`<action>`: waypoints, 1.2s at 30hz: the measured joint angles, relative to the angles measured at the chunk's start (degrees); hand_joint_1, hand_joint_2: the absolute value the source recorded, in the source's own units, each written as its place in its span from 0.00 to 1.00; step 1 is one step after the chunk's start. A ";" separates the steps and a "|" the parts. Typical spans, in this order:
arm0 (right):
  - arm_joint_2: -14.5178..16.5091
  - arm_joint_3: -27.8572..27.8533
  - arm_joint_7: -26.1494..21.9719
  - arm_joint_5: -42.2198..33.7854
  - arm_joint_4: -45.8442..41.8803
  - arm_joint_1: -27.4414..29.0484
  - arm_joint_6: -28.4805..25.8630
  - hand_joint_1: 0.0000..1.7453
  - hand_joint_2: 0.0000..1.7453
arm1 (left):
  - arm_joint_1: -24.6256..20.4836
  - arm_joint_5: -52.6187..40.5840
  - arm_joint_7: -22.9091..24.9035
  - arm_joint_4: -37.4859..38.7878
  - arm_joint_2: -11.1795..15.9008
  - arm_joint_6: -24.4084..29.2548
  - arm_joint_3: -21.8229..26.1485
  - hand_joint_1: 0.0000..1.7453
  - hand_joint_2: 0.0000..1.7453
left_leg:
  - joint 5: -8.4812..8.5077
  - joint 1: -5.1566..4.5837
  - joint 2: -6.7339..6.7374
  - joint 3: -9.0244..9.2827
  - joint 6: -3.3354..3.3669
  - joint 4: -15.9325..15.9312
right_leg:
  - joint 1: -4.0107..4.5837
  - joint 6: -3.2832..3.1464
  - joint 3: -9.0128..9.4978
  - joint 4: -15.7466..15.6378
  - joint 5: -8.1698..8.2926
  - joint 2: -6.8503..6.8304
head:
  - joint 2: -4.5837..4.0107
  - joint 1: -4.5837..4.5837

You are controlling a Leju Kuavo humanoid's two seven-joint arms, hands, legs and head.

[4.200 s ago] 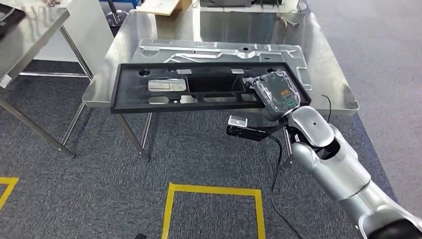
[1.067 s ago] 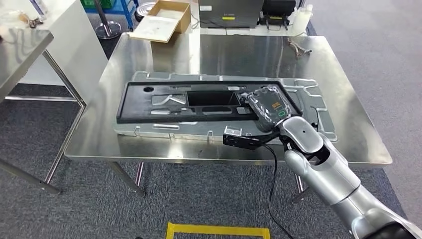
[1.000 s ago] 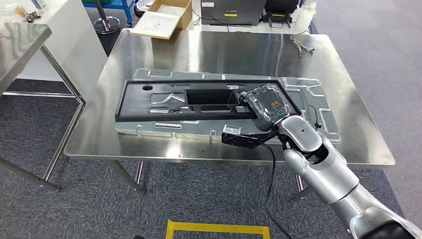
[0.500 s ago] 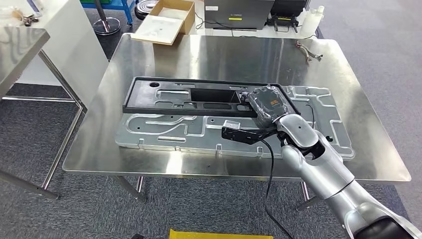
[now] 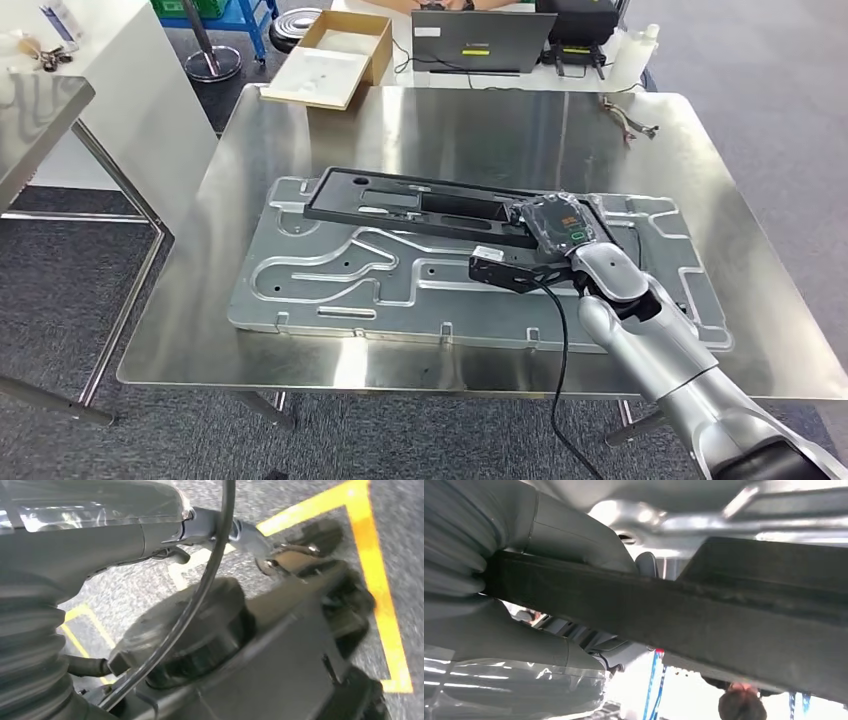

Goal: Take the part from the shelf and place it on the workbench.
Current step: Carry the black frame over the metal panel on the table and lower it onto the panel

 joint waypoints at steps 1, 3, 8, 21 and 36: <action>0.07 -0.16 0.01 0.02 0.21 0.13 0.01 1.00 1.00 | 0.09 0.00 -0.03 -0.11 0.01 -0.02 0.01 0.00 1.00 | 0.49 -0.01 -0.05 0.00 0.13 -0.03 | 0.01 -0.09 -0.08 0.02 -0.05 -0.02 | 0.00 0.01; 0.46 -0.44 -0.01 0.03 0.53 0.27 0.01 1.00 1.00 | 0.11 0.01 -0.07 -0.25 0.02 -0.02 0.02 0.00 1.00 | 0.58 -0.05 -0.09 -0.03 0.18 -0.20 | -0.02 -0.58 -0.06 -0.22 0.11 -0.05 | 0.00 0.00; 2.44 -1.67 0.02 0.02 1.59 0.35 0.09 1.00 1.00 | 0.14 0.66 -0.34 -0.61 0.10 0.63 0.09 0.00 1.00 | 0.12 -0.12 -0.07 -0.01 0.75 -0.24 | -0.03 -0.38 0.44 -1.32 -0.17 -0.07 | 0.00 0.00; 2.97 -1.34 -1.70 0.20 4.91 1.51 0.60 0.00 0.00 | 0.21 2.88 -0.74 -1.25 0.51 0.34 0.10 0.00 0.00 | 0.03 -0.24 -0.07 0.31 0.91 -0.33 | -0.05 0.81 0.69 -1.43 -0.21 -0.16 | 0.00 0.00; 3.58 0.39 -2.44 -1.14 4.58 1.17 1.21 0.00 0.00 | 0.08 6.07 -1.62 -1.22 0.67 -0.37 -0.06 0.00 0.00 | 1.98 0.48 0.74 2.45 2.24 -4.09 | -0.74 2.23 -3.90 9.72 -6.82 -0.17 | 0.00 0.02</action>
